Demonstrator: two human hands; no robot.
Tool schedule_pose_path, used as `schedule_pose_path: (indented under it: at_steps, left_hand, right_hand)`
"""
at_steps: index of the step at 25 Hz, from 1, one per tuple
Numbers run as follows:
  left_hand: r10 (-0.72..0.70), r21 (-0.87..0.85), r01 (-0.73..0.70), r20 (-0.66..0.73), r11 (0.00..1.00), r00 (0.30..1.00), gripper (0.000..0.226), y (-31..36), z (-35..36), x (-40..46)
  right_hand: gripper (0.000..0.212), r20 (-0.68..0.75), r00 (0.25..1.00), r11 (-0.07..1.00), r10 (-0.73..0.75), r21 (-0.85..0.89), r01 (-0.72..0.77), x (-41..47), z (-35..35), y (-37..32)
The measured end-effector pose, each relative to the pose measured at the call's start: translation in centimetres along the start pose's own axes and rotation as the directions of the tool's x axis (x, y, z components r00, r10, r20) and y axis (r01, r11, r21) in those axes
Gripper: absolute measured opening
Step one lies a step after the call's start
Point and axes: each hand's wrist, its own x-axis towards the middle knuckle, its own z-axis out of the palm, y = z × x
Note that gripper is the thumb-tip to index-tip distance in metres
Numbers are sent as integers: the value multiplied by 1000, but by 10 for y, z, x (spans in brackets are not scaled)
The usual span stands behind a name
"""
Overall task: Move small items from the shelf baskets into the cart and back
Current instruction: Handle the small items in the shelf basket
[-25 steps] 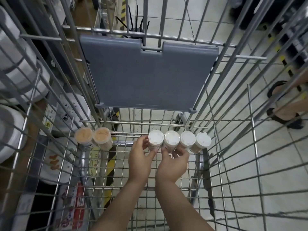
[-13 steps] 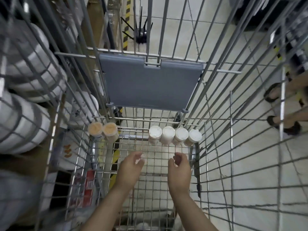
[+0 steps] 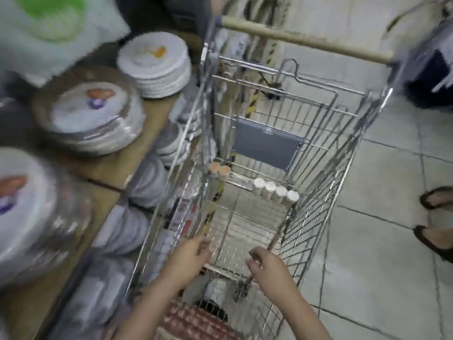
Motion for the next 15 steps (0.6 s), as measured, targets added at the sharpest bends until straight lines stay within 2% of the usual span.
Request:
schedule_pose_path:
  at_steps: [3,8,10,12,15]
  left_hand:
    - [-32,-162,5,-170,987,985,25,6,-2,-90]
    - [-132,-358,-36,-434,933,891,16,-5,21,-242]
    - [-236,-436,-8,-502,900,832,12,-21,40,-303]
    - [-354,-534,9,-547,845,759,11,-42,63,-358]
    - [-544,-683,-3,-584,730,603,11,-71,101,-440]
  right_hand:
    - [30,60,987,987,-152,-38,155,-56,-9,-4]
    - [14,143,913,916,-383,-70,395,-144,2,6]
    - [6,246,867,881,-432,-92,465,-180,18,6]
    - [14,336,814,839,-474,-110,533,-208,39,5]
    - [14,481,724,779,-494,-124,615,-250,76,-12]
